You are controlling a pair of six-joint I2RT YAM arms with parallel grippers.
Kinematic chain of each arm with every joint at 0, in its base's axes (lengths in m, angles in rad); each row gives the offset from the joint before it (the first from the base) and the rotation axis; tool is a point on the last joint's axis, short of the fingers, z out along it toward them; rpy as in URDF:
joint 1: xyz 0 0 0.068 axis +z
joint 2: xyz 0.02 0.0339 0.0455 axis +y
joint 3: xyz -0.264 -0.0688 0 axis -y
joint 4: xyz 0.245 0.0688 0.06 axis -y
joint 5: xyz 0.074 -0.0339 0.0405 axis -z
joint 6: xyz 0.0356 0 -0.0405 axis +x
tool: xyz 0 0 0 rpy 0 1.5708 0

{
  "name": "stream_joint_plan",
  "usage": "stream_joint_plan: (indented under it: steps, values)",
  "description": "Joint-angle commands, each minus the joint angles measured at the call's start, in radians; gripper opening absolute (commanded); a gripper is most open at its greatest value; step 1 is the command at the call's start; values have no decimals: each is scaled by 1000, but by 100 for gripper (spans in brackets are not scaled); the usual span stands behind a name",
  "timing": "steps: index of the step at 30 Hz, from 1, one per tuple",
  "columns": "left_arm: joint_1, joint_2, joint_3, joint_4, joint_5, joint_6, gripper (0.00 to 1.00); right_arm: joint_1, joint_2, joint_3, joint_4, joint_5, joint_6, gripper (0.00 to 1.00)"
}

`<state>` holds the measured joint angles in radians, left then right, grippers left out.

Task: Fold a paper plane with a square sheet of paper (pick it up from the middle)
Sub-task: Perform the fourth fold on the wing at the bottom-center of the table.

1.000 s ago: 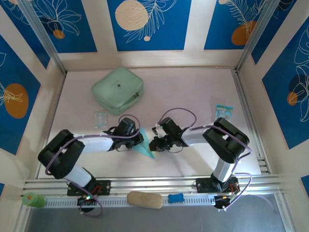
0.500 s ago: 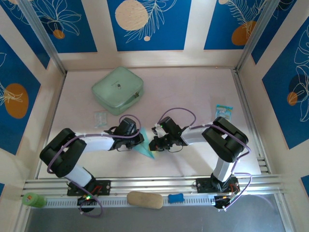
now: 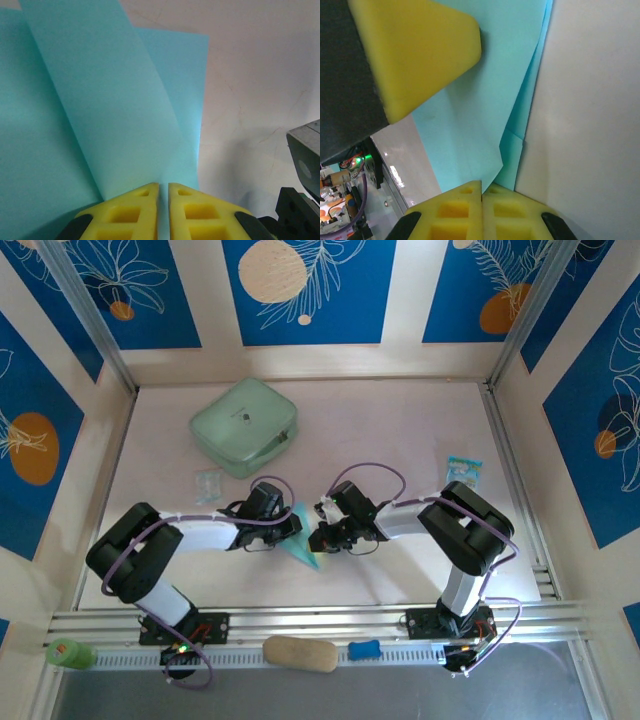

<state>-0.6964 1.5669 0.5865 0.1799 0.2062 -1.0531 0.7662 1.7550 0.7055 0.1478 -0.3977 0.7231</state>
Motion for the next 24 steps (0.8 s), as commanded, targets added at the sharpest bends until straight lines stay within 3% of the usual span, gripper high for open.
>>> stream_joint_plan:
  steps: [1, 13, 24]
  values:
    - [-5, 1, 12, 5, 25, 35, 12, 1, 36, 1, -67, 11, -2, 4]
    - [-5, 20, 19, 30, 47, 55, 12, -1, 31, -20, -28, 6, 14, 6]
    - [-3, 64, 0, -56, 33, 53, 8, -1, -43, -38, -39, -37, 1, 11]
